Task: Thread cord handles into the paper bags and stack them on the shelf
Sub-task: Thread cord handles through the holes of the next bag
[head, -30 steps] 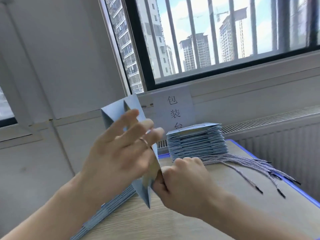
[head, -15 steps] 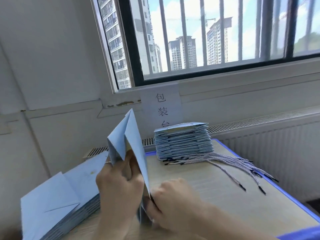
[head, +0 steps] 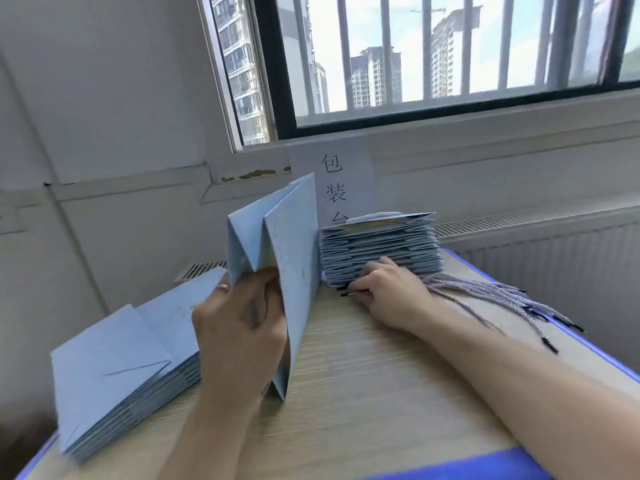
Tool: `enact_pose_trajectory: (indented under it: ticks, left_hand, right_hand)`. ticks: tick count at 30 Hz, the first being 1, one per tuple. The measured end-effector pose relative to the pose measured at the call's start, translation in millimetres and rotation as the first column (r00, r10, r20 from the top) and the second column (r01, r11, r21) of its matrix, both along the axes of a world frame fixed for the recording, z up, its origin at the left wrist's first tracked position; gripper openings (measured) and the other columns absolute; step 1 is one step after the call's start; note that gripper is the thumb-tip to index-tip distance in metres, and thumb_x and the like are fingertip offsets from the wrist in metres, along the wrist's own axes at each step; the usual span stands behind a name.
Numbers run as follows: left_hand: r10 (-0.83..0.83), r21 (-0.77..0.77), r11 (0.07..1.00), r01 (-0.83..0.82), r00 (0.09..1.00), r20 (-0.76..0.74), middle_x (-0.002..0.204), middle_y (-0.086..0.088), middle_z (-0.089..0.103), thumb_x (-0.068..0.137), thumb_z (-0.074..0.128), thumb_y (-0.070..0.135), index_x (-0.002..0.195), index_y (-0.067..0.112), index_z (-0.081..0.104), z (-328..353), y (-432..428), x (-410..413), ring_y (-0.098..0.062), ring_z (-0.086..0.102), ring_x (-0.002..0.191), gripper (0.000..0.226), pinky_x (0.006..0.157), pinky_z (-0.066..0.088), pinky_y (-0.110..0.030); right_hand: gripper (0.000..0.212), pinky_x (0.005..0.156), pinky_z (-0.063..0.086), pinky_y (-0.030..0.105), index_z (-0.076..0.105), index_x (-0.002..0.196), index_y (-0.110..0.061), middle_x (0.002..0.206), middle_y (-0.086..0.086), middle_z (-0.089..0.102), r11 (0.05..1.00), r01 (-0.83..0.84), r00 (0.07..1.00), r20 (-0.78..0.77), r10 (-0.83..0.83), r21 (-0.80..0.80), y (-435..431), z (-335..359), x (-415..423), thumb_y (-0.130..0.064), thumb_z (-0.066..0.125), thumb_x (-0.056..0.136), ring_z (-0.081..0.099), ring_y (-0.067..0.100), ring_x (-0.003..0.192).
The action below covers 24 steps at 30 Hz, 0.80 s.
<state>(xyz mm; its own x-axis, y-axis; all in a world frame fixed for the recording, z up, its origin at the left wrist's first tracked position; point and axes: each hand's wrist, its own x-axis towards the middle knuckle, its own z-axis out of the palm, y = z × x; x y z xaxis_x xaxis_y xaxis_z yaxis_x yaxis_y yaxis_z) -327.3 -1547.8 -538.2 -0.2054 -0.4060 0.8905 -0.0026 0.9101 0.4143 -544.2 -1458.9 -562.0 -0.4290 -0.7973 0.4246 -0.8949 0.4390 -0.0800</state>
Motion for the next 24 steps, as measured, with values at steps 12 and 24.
enact_pose_trajectory:
  ticks: [12,24]
  left_hand:
    - [-0.179,0.203,0.960,0.192,0.981,-0.080,0.057,0.008,0.050,0.095,0.051,0.023,0.060,0.041,0.055,1,5,3,-0.011,0.042,0.055,0.040,0.053,0.030,-0.024]
    - [-0.175,0.275,0.940,0.204,0.976,-0.127,0.053,0.010,0.046,0.092,0.049,0.048,0.061,0.039,0.058,0,4,-1,-0.011,0.038,0.052,0.034,0.053,0.030,-0.025]
  right_hand:
    - [0.014,0.092,0.039,0.035,0.075,0.100,-0.024,0.116,-0.005,0.058,0.980,-0.016,0.999,0.031,0.022,-0.198,-4,-9,7,-0.026,0.063,0.094,0.041,0.020,0.117]
    - [0.023,0.078,0.043,0.006,0.072,0.108,-0.025,0.082,-0.012,0.073,0.630,-0.209,0.798,0.242,0.551,-0.748,19,38,66,-0.009,0.069,0.092,0.066,0.001,0.081]
